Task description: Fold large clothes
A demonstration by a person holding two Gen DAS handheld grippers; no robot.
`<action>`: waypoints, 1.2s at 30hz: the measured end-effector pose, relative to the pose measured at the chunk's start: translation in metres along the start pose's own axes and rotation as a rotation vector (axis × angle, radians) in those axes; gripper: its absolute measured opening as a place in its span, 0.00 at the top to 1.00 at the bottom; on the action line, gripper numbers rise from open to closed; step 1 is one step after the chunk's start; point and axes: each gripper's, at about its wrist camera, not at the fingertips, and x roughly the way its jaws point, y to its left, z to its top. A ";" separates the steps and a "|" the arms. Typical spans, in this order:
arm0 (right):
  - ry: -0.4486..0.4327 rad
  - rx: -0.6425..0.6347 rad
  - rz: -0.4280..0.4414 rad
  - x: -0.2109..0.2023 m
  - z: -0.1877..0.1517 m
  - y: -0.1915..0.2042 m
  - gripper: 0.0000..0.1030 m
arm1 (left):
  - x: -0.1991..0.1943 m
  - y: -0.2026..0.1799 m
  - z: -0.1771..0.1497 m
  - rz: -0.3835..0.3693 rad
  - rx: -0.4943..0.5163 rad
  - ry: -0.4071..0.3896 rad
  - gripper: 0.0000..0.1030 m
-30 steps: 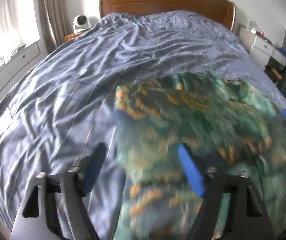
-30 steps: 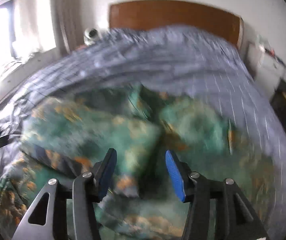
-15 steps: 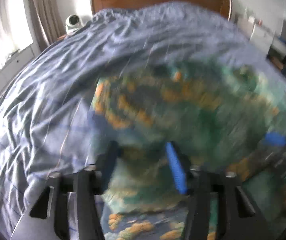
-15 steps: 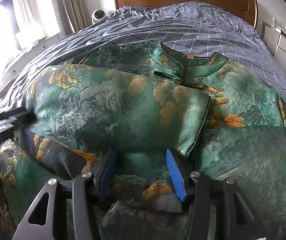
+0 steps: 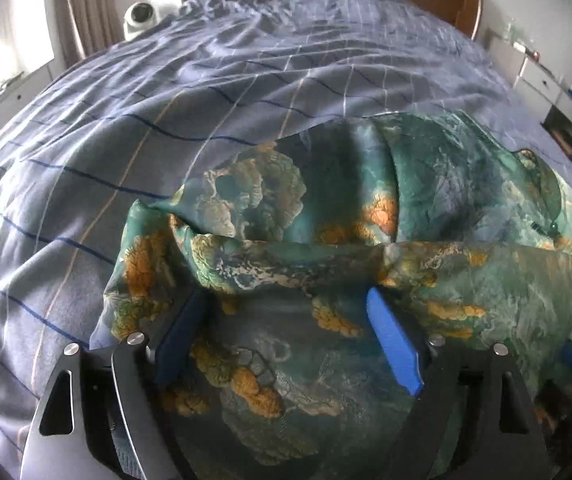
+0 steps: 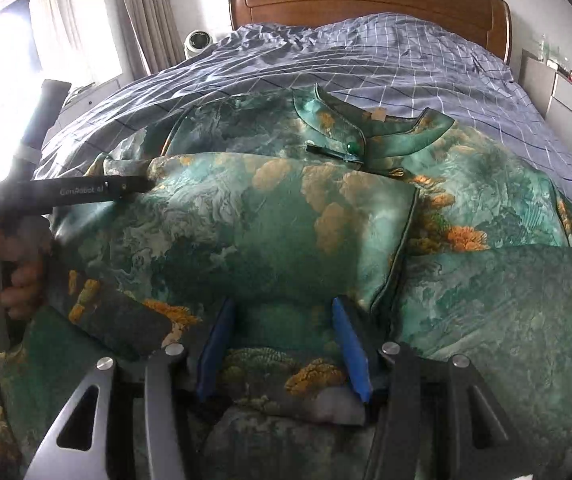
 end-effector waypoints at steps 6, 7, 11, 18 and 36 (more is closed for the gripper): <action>-0.003 0.007 0.007 0.001 0.000 -0.003 0.49 | -0.039 0.000 -0.023 -0.034 0.058 0.035 0.17; -0.003 0.007 0.007 0.001 0.000 -0.002 0.49 | -0.048 0.000 -0.032 -0.036 0.090 0.037 0.17; -0.003 0.008 0.008 0.001 0.000 -0.002 0.49 | -0.078 0.002 -0.070 -0.023 0.156 0.071 0.12; 0.049 -0.022 0.002 -0.029 0.009 0.002 0.48 | -0.169 0.017 -0.133 -0.042 0.233 0.075 0.07; 0.106 0.376 0.122 -0.273 -0.268 -0.163 0.20 | -0.181 0.057 -0.243 -0.265 0.032 0.209 0.01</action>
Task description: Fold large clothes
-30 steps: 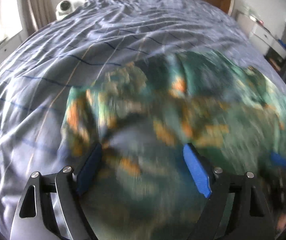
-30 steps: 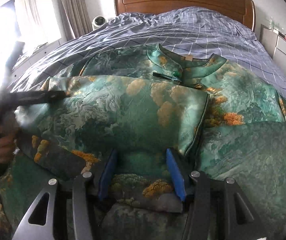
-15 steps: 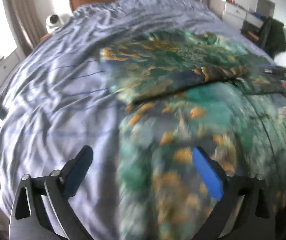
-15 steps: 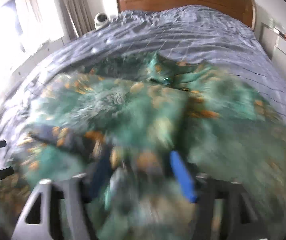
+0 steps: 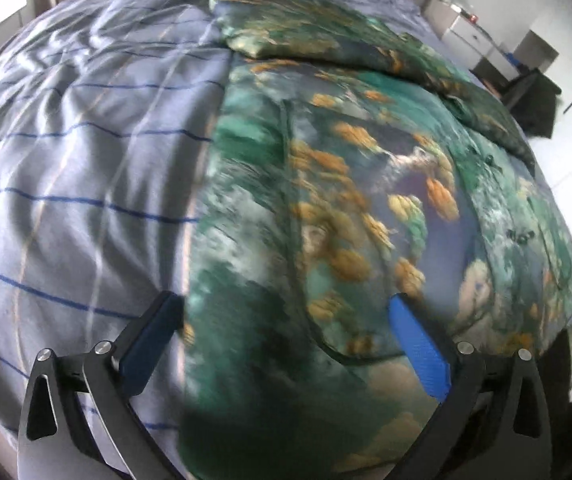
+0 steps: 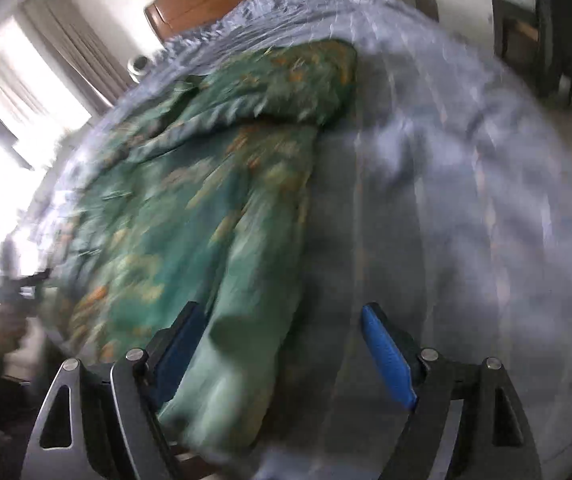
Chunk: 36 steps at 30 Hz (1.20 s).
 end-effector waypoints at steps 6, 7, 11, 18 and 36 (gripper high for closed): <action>0.066 -0.048 0.112 0.038 -0.016 0.034 0.45 | -0.006 -0.022 -0.012 -0.012 0.064 0.087 0.52; 0.087 -0.059 0.103 0.041 -0.014 0.039 0.66 | -0.008 -0.027 -0.014 0.005 0.075 0.091 0.63; 0.077 -0.049 0.104 0.030 -0.002 0.046 0.83 | -0.031 -0.028 -0.011 -0.022 0.034 0.057 0.88; 0.026 -0.043 0.128 -0.019 0.001 0.053 0.87 | -0.057 -0.021 -0.026 -0.084 0.000 0.065 0.90; -0.028 0.074 0.428 -0.115 0.006 0.076 0.88 | -0.183 -0.006 -0.005 -0.338 -0.054 -0.099 0.90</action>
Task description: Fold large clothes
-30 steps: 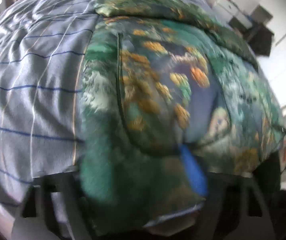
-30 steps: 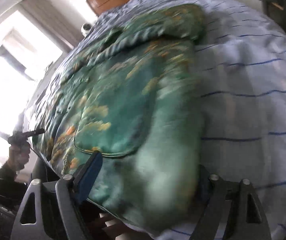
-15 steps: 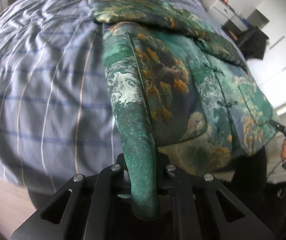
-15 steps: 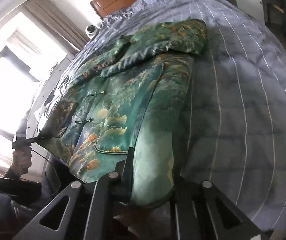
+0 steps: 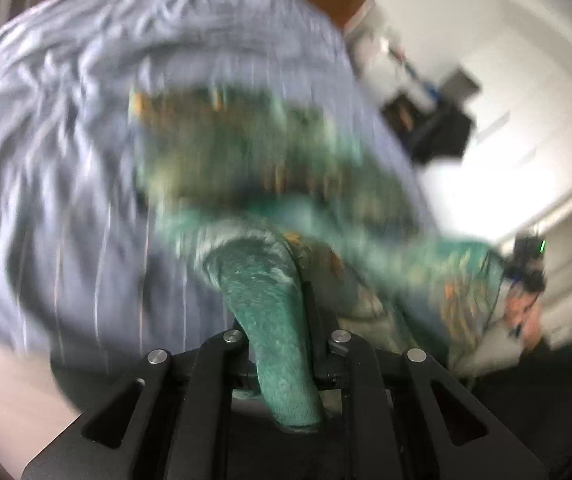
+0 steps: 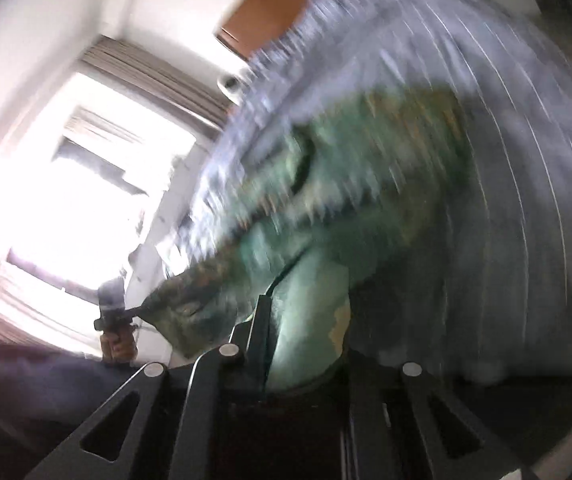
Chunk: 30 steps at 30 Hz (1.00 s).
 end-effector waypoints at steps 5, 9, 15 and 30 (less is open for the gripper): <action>-0.115 -0.092 -0.106 0.051 0.108 -0.015 0.88 | 0.065 0.010 0.110 0.146 -0.061 -0.111 0.89; -0.192 -0.022 -0.239 0.115 0.175 -0.074 0.88 | 0.142 0.040 0.157 0.277 -0.121 -0.101 0.65; -0.219 0.318 -0.149 0.169 0.182 -0.155 0.54 | 0.163 0.079 0.161 0.173 -0.331 -0.053 0.37; -0.031 -0.152 -0.556 0.188 0.201 -0.092 0.08 | 0.203 0.067 0.157 0.422 0.026 0.035 0.48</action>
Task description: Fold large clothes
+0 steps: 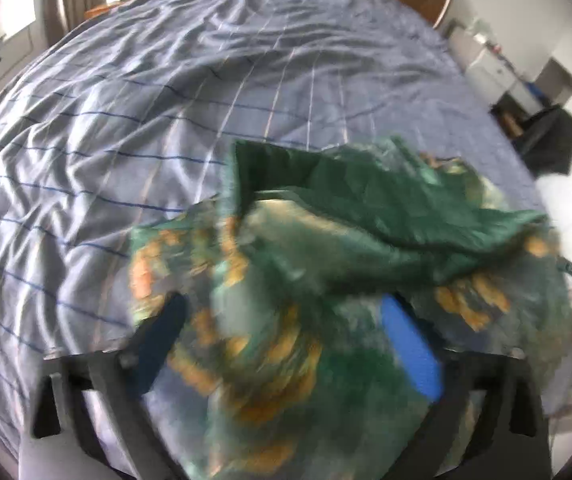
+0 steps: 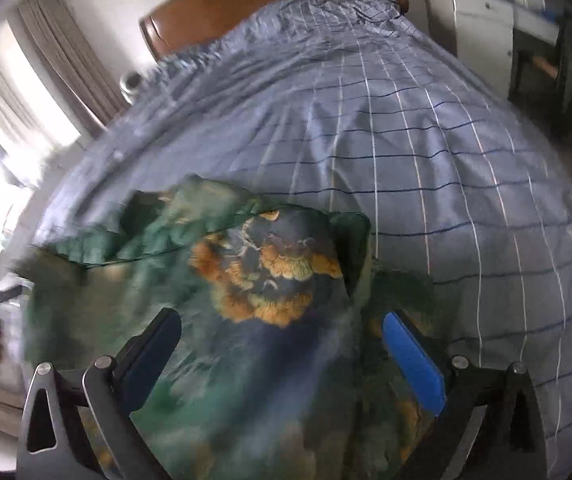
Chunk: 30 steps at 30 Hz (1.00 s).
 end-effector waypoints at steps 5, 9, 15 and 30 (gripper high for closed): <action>-0.034 -0.031 -0.236 -0.003 -0.003 0.020 0.87 | -0.029 -0.017 -0.003 0.098 0.013 -0.088 0.90; -0.215 -0.189 -0.344 -0.053 0.014 0.051 0.87 | -0.072 -0.015 0.020 0.088 -0.019 -0.244 0.91; -0.393 -0.313 -0.498 -0.066 0.056 0.083 0.87 | -0.051 -0.038 0.055 0.245 0.052 -0.415 0.90; -0.114 -0.035 -0.299 0.080 0.006 -0.008 0.84 | 0.079 0.041 0.012 0.055 -0.127 -0.289 0.76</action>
